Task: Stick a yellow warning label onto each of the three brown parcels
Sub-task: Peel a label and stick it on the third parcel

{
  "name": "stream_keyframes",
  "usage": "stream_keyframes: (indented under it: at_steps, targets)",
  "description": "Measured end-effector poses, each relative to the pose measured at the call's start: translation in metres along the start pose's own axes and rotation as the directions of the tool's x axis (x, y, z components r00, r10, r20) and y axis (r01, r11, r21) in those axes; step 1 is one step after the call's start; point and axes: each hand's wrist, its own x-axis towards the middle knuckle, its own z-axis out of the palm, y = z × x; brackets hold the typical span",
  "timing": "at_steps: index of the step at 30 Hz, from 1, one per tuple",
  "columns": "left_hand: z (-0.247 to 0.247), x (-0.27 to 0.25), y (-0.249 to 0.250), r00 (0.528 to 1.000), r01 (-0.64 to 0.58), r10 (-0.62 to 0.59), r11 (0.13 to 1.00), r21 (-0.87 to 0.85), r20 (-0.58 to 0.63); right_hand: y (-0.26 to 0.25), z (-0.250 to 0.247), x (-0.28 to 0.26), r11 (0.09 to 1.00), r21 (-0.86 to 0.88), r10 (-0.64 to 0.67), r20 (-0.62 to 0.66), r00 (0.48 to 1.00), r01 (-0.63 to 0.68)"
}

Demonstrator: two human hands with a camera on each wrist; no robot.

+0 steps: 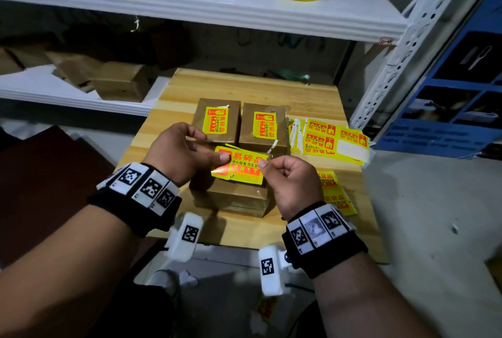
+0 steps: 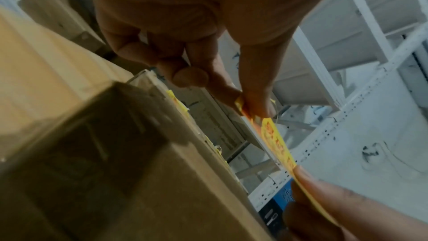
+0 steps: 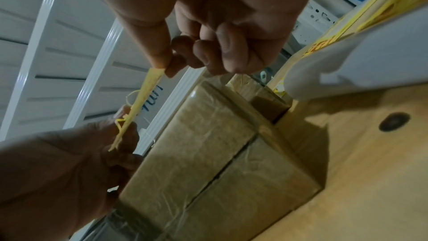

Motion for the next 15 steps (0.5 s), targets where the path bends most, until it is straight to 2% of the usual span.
stream_keyframes:
  at_steps: [6, 9, 15]
  targets:
    - [0.001, 0.013, -0.016, 0.996, 0.074, -0.073, 0.997, 0.031, -0.043, 0.0, 0.008, 0.005, 0.969, -0.245, -0.035, 0.033, 0.999, 0.042]
    - [0.001, 0.019, -0.021, 0.996, 0.086, -0.085, 0.996, 0.012, -0.033, 0.0, 0.011, 0.008, 0.972, -0.233, -0.011, 0.018, 1.0, 0.015]
    - [0.003, 0.028, -0.028, 0.999, 0.039, -0.04, 0.995, 0.087, 0.008, 0.009, 0.013, 0.011, 0.963, -0.27, -0.016, 0.007, 1.0, 0.017]
